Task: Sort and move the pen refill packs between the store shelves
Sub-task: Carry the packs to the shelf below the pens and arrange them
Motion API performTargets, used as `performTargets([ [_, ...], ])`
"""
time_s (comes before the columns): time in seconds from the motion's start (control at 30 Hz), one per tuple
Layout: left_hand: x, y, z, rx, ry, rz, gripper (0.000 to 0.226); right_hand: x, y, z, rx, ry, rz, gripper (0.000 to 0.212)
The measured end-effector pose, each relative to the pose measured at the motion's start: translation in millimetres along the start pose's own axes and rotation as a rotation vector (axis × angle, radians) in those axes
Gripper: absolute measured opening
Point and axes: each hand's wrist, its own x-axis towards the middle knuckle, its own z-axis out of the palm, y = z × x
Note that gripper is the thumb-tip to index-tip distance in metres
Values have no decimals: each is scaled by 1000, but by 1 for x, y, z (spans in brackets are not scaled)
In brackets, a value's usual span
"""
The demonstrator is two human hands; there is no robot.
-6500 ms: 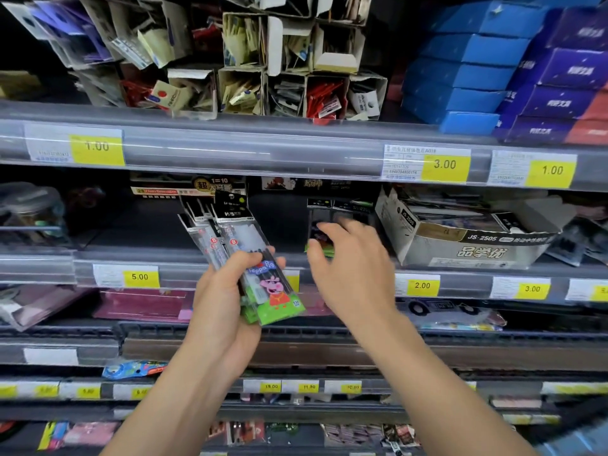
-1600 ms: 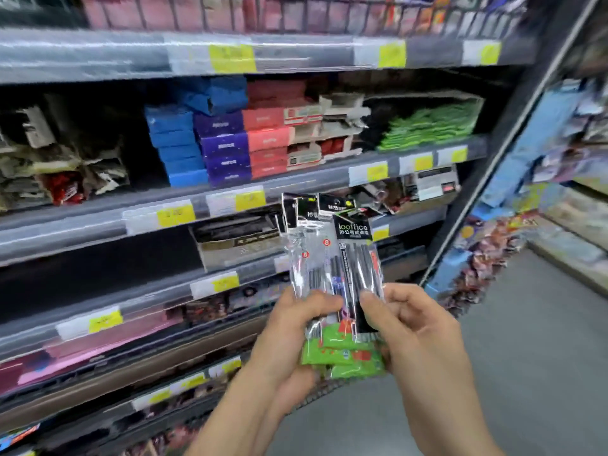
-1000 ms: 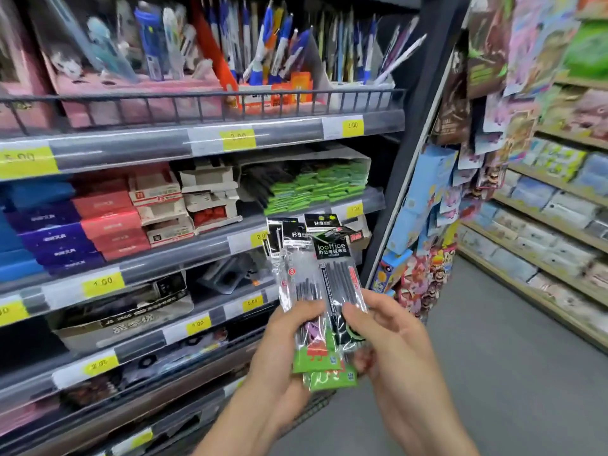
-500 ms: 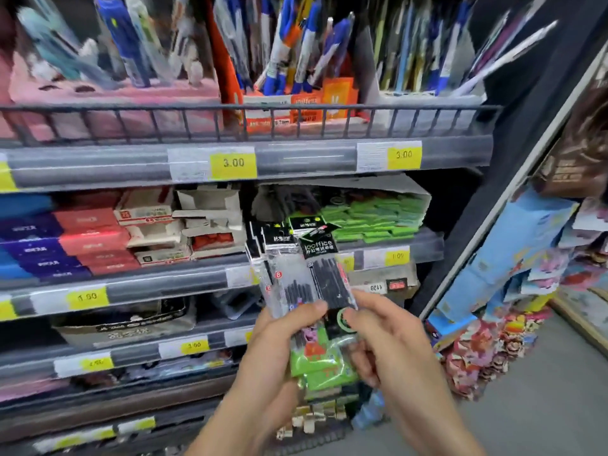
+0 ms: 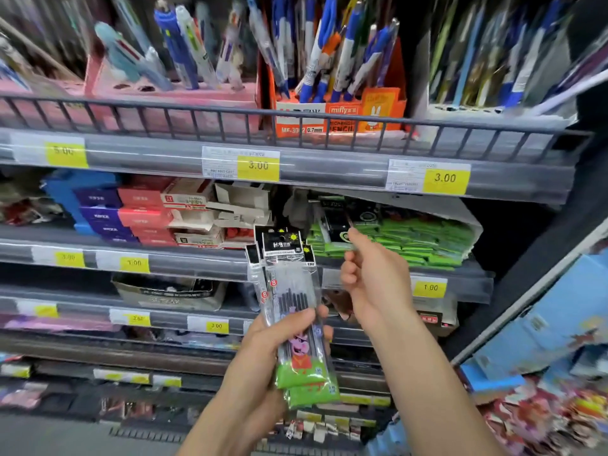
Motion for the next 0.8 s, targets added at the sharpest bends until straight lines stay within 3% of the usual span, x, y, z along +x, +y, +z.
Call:
performTargets([
  [0.17,1,4,-7,27,14,-10,75,-1,5,-1,138,-25,0,29],
  [0.33,2,8,-16,51,28,-17,78,-4,11,9,209,-98,95,11],
  [0.47,1,11,-20,56,14,-11,76,-2,8,23,325,-65,159,9],
  [0.63,0,13,-25,51,-10,-12,80,5,6,37,421,51,124,11],
  [0.8,0,15,-29,59,-26,-17,82,1,15,33,418,42,70,21],
])
